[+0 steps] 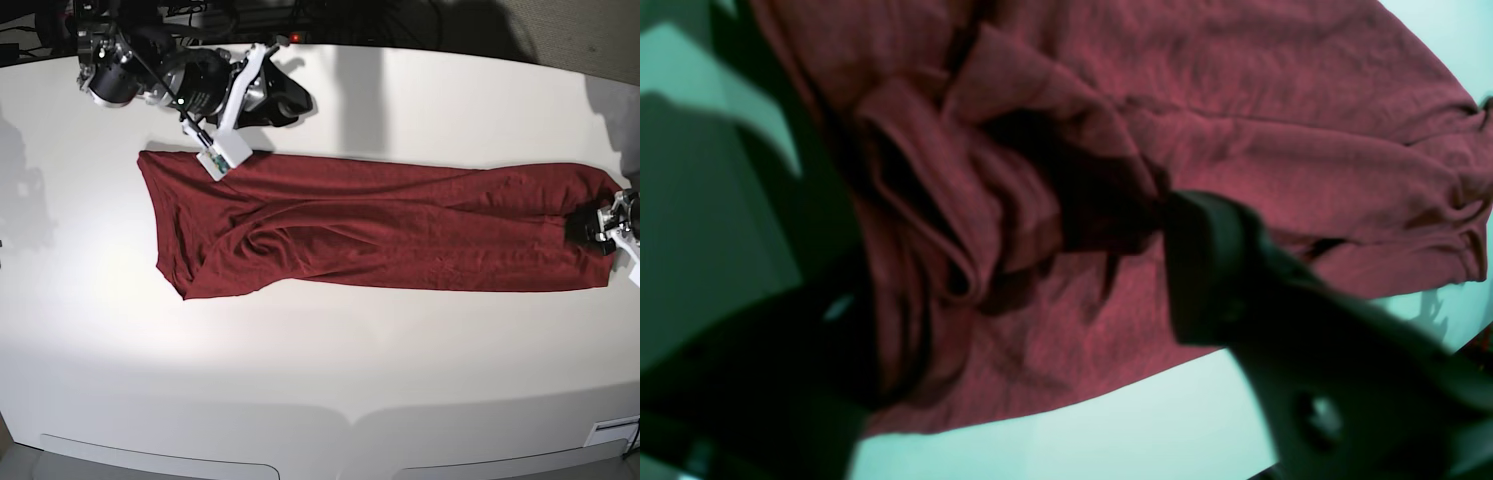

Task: Fold the T-shirt properly
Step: 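Grasp the strip end with left gripper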

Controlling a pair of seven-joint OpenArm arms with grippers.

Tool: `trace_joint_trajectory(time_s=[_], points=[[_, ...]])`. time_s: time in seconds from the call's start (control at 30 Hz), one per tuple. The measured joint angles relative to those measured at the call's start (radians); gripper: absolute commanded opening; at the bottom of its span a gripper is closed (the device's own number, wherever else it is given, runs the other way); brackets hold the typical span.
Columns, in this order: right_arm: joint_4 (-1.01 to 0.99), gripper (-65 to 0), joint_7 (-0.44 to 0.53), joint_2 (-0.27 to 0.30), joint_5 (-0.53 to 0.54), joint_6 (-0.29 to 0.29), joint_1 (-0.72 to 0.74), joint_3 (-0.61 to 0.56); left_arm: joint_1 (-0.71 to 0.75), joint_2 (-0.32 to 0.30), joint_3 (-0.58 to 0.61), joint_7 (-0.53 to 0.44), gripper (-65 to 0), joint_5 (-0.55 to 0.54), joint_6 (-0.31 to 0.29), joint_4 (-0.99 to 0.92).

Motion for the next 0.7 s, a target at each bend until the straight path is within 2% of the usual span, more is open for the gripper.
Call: trace_joint_trajectory(time_s=[0.13,0.17,0.3,0.43,0.53,0.7], points=[[0.000,-50.3,-0.003,0.000,0.000,0.000,0.000,0.000,0.008,0.007,0.001,-0.016,-62.2,0.011,0.007,-0.004],[0.000,-50.3,-0.004,0.000,0.000,0.000,0.000,0.000,0.010,0.008,0.002,-0.027,-65.0,0.012,0.011,-0.004],[0.000,-50.3,-0.011,0.000,0.000,0.000,0.000,0.000,0.010,0.010,0.002,-0.079,-65.0,0.015,0.012,-0.005],[0.000,-50.3,-0.011,0.000,0.000,0.000,0.000,0.000,0.016,0.010,0.002,-0.066,-65.0,0.025,0.015,0.034],[0.000,-50.3,-0.011,0.000,-0.001,0.000,0.000,0.000,0.016,0.012,-0.015,-0.010,-65.0,0.013,0.018,0.089],[0.000,-50.3,-0.011,0.000,0.000,0.000,0.000,0.000,0.016,0.015,-0.084,0.141,-65.0,-0.166,0.015,0.190]])
